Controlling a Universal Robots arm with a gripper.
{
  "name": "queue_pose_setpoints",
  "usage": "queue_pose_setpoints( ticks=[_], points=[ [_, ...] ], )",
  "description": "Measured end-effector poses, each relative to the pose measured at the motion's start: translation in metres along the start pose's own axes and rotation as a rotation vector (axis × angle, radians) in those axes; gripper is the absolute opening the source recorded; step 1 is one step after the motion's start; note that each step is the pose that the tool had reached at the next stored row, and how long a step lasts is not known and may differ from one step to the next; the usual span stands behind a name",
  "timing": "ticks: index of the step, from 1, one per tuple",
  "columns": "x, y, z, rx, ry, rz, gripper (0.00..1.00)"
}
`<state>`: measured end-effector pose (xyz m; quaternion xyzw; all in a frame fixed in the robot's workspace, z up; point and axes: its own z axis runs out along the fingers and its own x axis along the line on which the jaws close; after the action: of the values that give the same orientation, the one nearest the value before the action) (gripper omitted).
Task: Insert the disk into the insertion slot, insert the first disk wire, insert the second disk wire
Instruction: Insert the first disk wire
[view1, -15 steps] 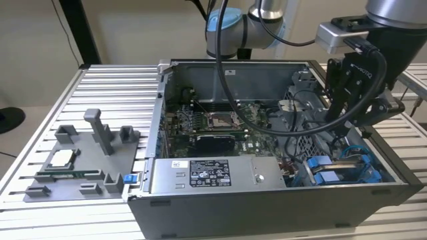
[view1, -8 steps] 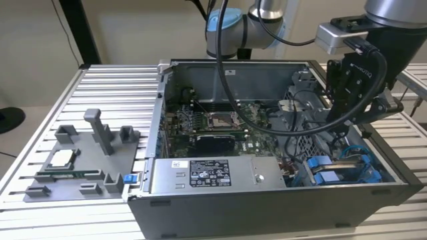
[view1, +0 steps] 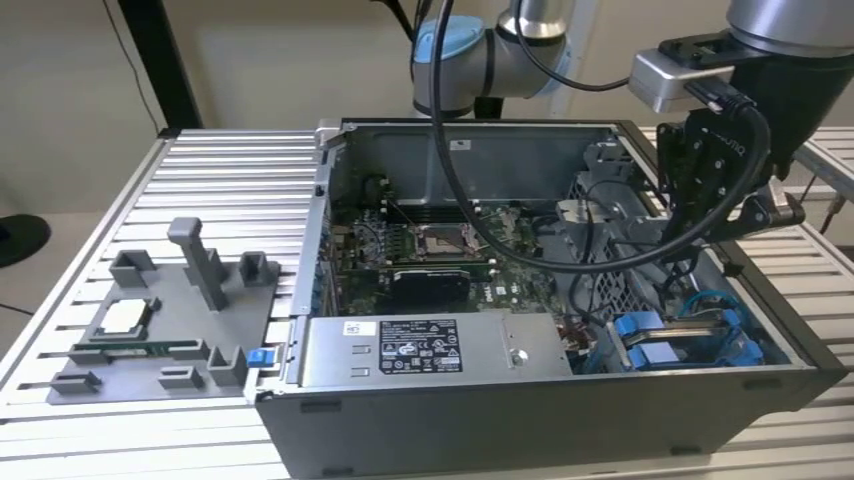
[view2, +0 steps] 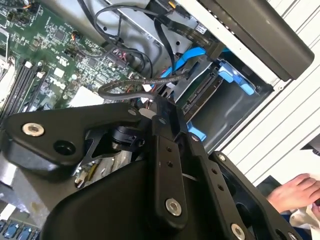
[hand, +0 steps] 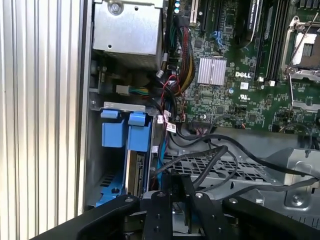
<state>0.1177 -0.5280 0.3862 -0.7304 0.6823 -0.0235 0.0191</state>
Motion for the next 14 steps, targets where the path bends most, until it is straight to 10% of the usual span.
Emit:
queue_pose_setpoints(
  ticks=[14],
  points=[
    [0.0003,-0.0008,0.0007,-0.0001,0.0007,0.000,0.00]
  ],
)
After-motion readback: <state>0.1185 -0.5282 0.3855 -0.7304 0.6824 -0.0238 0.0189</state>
